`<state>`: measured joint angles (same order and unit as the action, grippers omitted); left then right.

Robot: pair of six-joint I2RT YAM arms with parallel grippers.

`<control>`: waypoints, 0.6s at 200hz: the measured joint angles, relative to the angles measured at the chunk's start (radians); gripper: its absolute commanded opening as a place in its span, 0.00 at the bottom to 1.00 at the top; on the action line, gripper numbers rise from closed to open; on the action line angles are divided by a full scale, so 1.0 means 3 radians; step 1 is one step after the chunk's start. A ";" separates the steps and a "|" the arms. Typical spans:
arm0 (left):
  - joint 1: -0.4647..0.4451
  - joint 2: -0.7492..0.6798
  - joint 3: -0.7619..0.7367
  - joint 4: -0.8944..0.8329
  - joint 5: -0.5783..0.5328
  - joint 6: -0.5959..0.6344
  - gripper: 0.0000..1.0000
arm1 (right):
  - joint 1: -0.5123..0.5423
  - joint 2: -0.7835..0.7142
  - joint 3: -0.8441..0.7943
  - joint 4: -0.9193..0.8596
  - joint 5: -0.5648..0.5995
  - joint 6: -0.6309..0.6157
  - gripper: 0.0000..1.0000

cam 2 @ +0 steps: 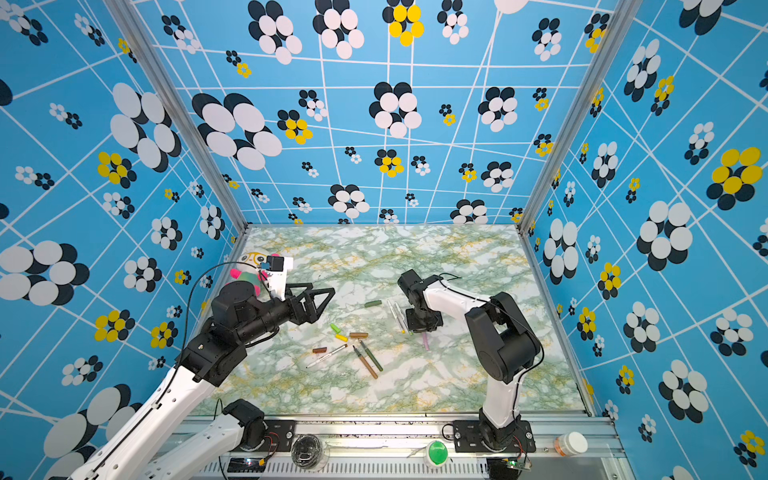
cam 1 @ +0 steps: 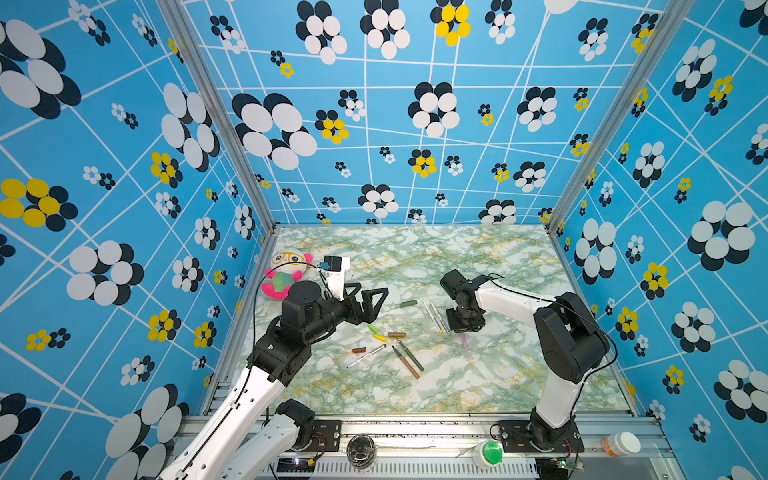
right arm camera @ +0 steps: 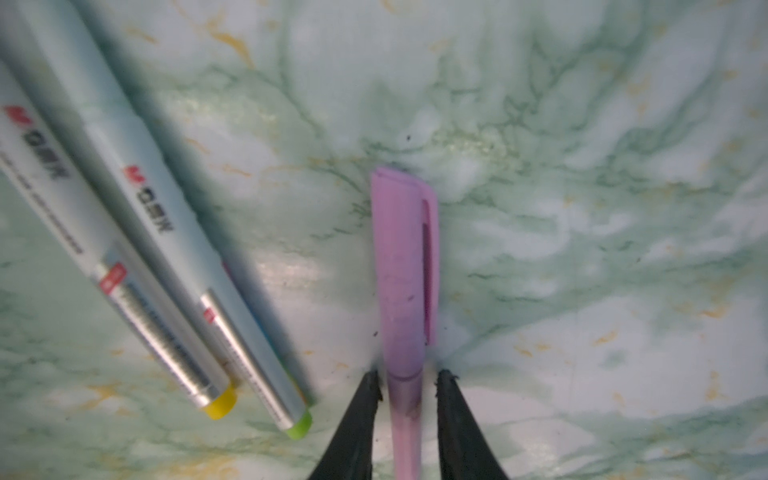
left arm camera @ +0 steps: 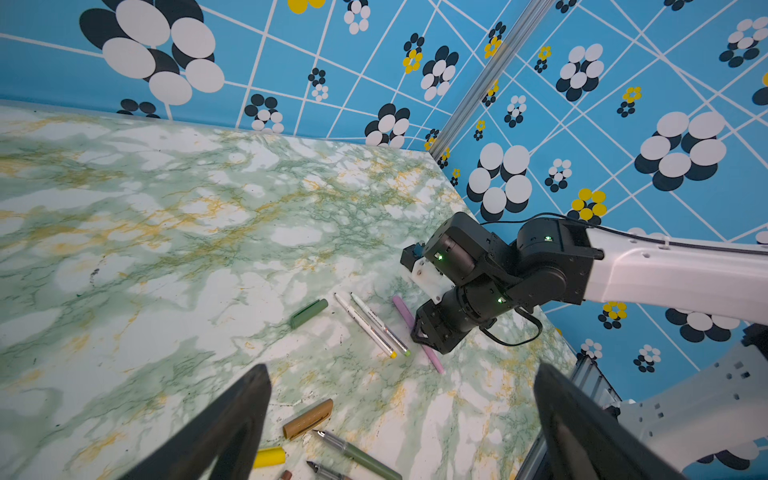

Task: Insert the pens into the pen caps
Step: 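Lower the capped pink pen to the table with right gripper while left arm withdraws, then move the open right gripper over the white markers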

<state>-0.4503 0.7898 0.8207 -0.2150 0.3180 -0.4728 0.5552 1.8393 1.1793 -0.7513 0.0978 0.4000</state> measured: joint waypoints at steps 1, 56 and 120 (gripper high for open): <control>0.0001 -0.0001 0.0001 -0.0004 0.0000 0.0001 0.99 | 0.0000 0.0000 0.0003 0.0001 0.0000 -0.0006 0.33; 0.0088 -0.0159 0.0046 -0.0272 0.0053 0.0023 0.99 | 0.0020 -0.0243 0.0225 -0.0168 -0.0008 0.0003 0.40; 0.0183 -0.0113 0.0043 -0.0354 0.0154 0.0032 0.99 | 0.0281 -0.0164 0.0891 -0.0320 -0.0011 -0.0032 0.40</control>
<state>-0.3954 0.7559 0.8337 -0.3210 0.3641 -0.4633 0.6395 1.7901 1.4467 -0.8474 0.0944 0.3904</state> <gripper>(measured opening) 0.992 0.400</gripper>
